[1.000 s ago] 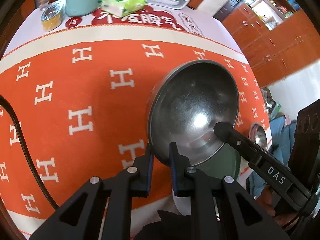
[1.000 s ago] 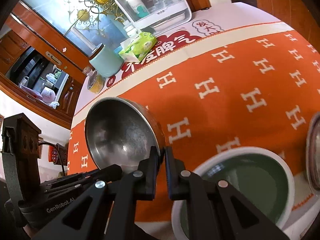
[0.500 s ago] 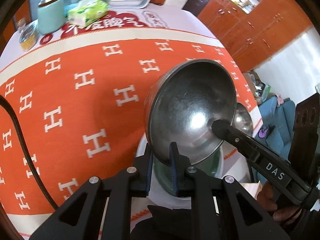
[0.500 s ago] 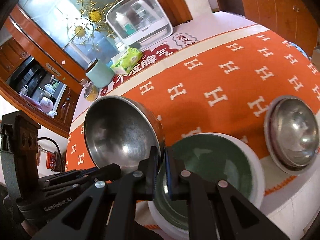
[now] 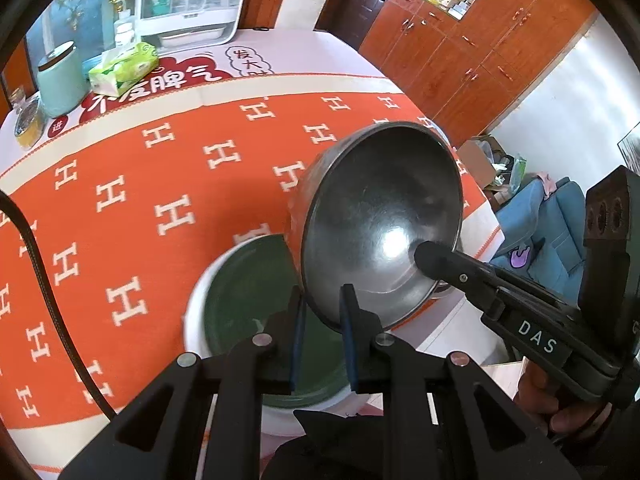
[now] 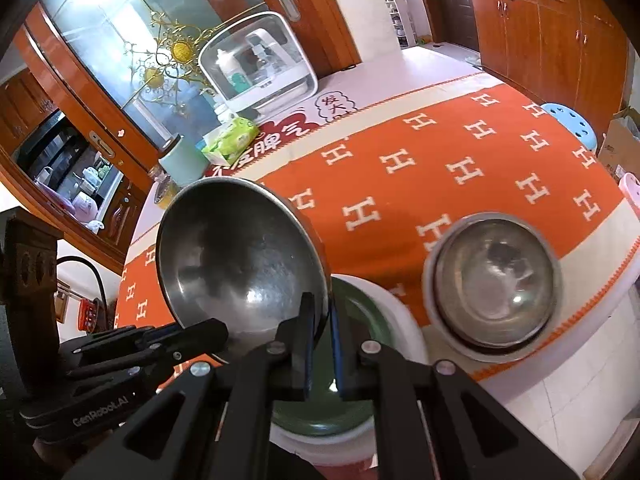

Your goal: Organize plates and bowls

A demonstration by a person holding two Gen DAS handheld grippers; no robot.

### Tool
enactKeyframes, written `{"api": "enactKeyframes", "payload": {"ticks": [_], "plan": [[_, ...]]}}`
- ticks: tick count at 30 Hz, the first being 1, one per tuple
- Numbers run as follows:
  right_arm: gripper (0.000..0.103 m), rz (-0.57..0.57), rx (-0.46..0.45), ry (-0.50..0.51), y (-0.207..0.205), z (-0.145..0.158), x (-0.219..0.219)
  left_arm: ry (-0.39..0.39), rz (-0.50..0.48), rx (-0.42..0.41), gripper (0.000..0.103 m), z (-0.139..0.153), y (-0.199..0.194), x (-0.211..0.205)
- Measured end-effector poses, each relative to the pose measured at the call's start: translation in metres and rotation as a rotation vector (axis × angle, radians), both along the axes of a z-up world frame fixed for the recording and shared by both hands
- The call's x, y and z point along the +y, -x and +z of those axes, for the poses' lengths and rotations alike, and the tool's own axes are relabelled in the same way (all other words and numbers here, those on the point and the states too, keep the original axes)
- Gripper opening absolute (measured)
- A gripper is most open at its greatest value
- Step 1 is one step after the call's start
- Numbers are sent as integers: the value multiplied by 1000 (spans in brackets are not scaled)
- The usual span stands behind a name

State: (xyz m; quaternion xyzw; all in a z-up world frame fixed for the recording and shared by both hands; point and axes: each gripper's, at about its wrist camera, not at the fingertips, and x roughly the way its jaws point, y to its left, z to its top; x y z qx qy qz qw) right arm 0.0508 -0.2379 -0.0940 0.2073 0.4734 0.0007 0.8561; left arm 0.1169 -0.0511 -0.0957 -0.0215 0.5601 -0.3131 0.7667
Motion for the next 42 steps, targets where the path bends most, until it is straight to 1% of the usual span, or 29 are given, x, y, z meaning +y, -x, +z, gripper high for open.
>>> {"api": "enactKeyframes", "payload": {"ticks": [3, 12, 24, 30, 35, 39, 42], "plan": [[8, 1, 7, 5, 6, 0, -15, -3, -2, -3, 15, 0, 7, -18], [8, 1, 46, -3, 20, -9, -70, -4, 5, 25, 15, -9, 24, -73], [8, 43, 111, 13, 15, -26, -127, -29, 29, 76, 15, -29, 31, -136], [8, 83, 144, 44, 4, -34, -142, -43, 46, 112, 15, -42, 27, -157], [8, 118, 192, 67, -4, -43, -153, -61, 57, 153, 16, -53, 23, -172], [9, 146, 225, 86, -6, -51, -157, -89, 72, 166, 16, -59, 24, -180], [9, 139, 250, 93, -7, -57, -162, -101, 79, 167, 18, -61, 24, -183]]}}
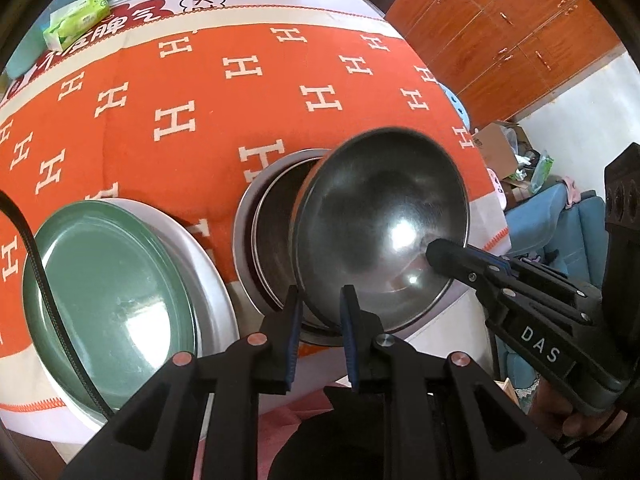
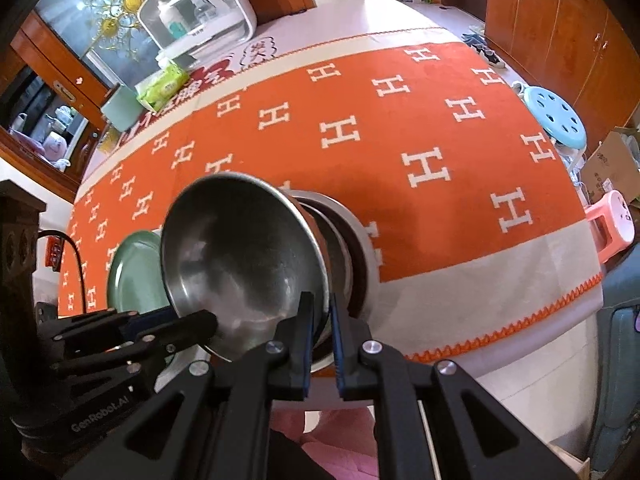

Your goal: Organize plates and bowls

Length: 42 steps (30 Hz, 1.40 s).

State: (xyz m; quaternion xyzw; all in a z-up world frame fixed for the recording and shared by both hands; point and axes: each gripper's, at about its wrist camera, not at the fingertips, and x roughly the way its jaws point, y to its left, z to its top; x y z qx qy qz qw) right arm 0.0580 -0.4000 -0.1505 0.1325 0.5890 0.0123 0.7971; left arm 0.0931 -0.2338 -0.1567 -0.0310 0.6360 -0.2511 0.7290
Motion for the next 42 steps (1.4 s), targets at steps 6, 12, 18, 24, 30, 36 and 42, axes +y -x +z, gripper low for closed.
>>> {"api": "enactKeyframes", "payload": {"ticks": [6, 12, 18, 24, 30, 36, 42], "plan": [[9, -19, 25, -4, 1, -6, 0, -35, -8, 22, 19, -7, -2, 1], [15, -71, 9, -26, 4, -6, -1, -7, -48, -28, 32, -2, -6, 2], [15, -172, -40, -34, 10, 6, -2, 29, -112, -61, 40, 7, -16, 5], [15, -251, -93, -38, 17, 19, 6, 83, -188, -112, 45, 25, -25, 10], [15, -269, -177, 8, 25, 34, 22, 136, -201, -186, 57, 40, -33, 18], [15, -217, -208, 62, 25, 32, 36, 155, -188, -218, 63, 42, -34, 24], [15, -125, -255, 47, 17, 29, 34, 143, -126, -253, 67, 42, -30, 25]]}}
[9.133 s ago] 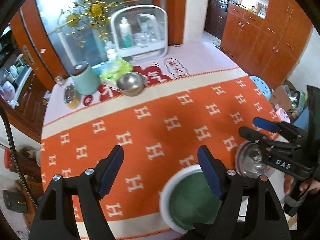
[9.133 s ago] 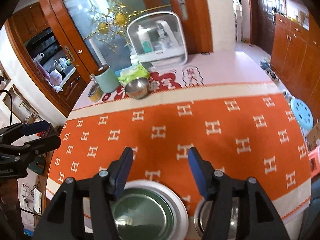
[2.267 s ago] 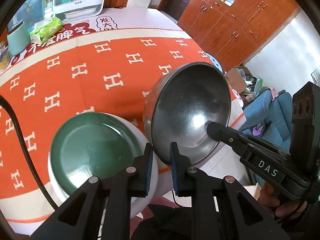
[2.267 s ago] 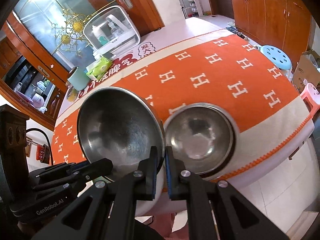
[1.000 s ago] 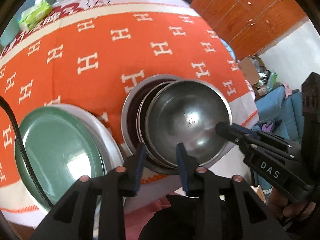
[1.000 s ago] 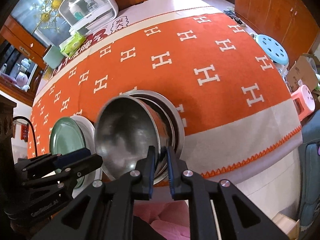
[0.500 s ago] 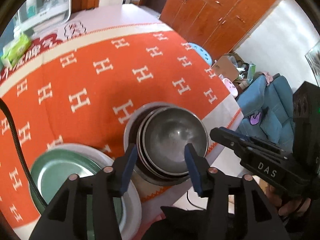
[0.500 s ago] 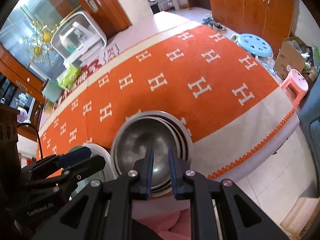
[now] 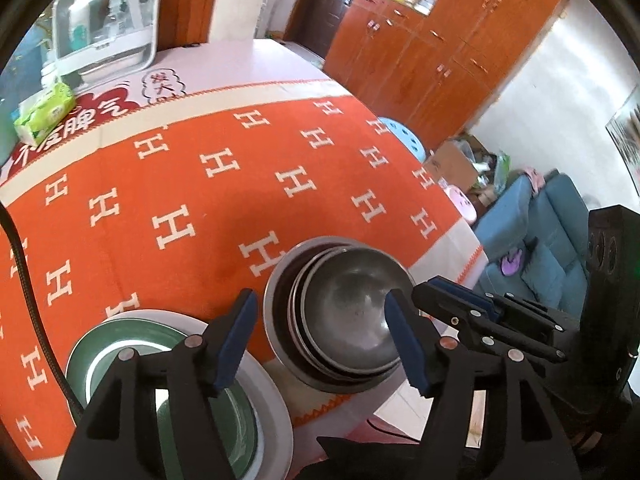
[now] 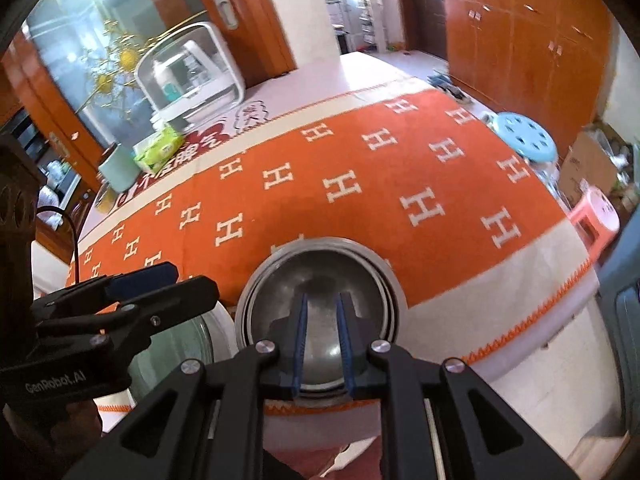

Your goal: Organize plates and bowls

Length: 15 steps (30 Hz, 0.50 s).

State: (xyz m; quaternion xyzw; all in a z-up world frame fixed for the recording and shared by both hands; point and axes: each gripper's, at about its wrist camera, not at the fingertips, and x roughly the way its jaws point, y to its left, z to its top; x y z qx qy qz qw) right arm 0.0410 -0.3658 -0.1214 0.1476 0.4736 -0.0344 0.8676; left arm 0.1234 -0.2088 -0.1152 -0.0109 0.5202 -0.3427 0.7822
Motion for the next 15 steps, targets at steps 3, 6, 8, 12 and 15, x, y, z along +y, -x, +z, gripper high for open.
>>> {"api": "enactKeyframes", "payload": {"ticks": [3, 6, 8, 12, 15], "plan": [[15, 81, 4, -5, -6, -1, -5, 13, 60, -1, 71, 1, 4, -1], [18, 163, -2, -9, -10, 1, -12, 24, 134, 2, 72, 1, 9, -5], [28, 214, -3, -17, -13, 1, -18, 5, 191, 6, 74, 1, 14, -9], [40, 291, -1, -25, -19, 2, -33, -17, 293, 16, 81, 0, 24, -13], [43, 343, -3, -35, -24, 3, -41, -35, 376, 32, 81, 0, 31, -15]]}}
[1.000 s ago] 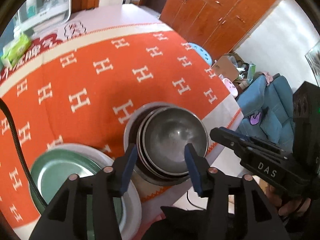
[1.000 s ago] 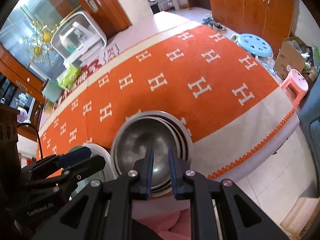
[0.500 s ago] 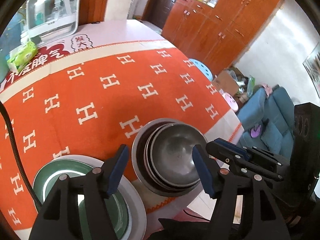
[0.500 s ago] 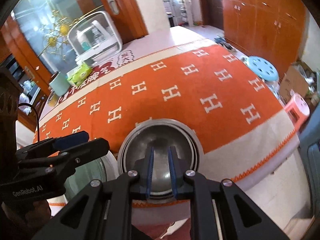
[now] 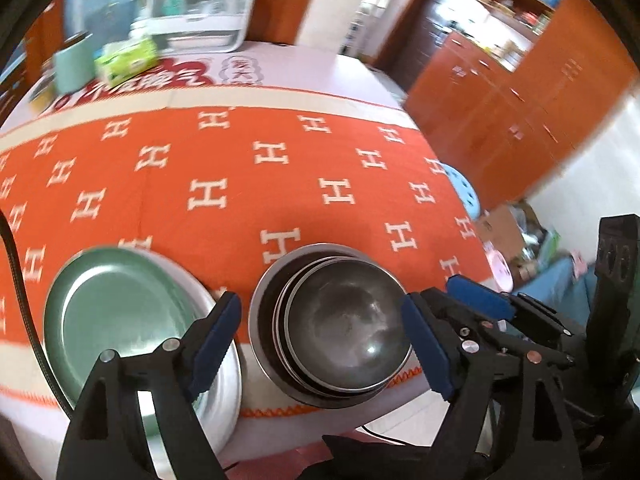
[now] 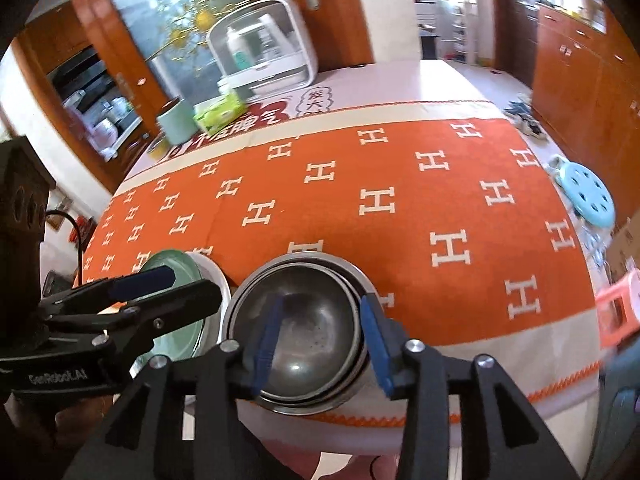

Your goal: Organize plates and bowls

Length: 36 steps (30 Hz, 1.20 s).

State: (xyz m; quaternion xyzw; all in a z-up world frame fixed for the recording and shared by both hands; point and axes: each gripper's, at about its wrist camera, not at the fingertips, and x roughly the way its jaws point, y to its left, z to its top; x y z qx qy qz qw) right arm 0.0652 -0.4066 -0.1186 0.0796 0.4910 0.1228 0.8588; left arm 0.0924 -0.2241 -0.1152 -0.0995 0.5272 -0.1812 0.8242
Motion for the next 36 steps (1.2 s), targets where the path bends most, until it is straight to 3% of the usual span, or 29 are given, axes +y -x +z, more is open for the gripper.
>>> {"api": "enactKeyframes", "payload": {"ticks": [6, 12, 21, 31, 36], "plan": [[58, 109, -18, -24, -8, 3, -15, 0, 154, 21, 88, 0, 13, -2], [62, 198, -22, -41, -15, 1, -28, 16, 291, 69, 91, -10, 29, -4], [63, 306, 36, -79, -23, -14, -38, 45, 479, 185, 94, -36, 48, -9], [62, 385, 132, -94, -26, -41, -34, 109, 584, 347, 93, -73, 60, -11], [62, 407, 175, -98, -27, -57, -35, 146, 635, 388, 93, -87, 62, -10]]}}
